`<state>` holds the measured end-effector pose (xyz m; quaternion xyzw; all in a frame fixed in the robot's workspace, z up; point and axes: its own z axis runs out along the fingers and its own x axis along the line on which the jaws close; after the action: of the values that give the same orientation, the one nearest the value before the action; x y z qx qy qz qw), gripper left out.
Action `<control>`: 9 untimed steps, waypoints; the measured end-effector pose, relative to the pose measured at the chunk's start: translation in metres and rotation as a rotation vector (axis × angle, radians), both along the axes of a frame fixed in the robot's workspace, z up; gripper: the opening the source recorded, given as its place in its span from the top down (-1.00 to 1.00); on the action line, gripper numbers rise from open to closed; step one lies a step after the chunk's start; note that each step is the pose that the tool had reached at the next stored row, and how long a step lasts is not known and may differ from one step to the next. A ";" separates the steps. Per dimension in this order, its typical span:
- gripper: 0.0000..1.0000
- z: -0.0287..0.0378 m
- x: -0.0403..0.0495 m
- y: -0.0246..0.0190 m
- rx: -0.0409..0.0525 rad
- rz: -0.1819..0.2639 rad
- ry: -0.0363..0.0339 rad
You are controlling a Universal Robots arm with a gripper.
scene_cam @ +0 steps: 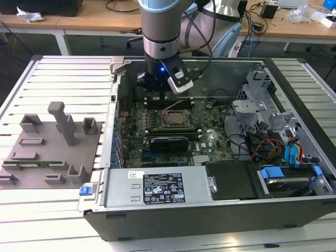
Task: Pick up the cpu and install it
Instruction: 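Install the first cpu locking lever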
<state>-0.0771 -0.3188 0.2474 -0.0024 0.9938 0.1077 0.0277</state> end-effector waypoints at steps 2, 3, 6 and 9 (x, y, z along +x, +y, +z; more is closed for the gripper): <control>0.79 -0.0045 0.0019 -0.0002 -0.0003 0.000 0.0000; 0.79 -0.0059 0.0033 -0.0003 -0.0004 0.000 0.0001; 0.79 -0.0113 0.0149 -0.0003 -0.0012 0.000 0.0000; 0.79 -0.0150 0.0222 -0.0004 -0.0010 0.000 0.0000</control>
<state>-0.0549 -0.3192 0.2324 -0.0024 0.9939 0.1071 0.0277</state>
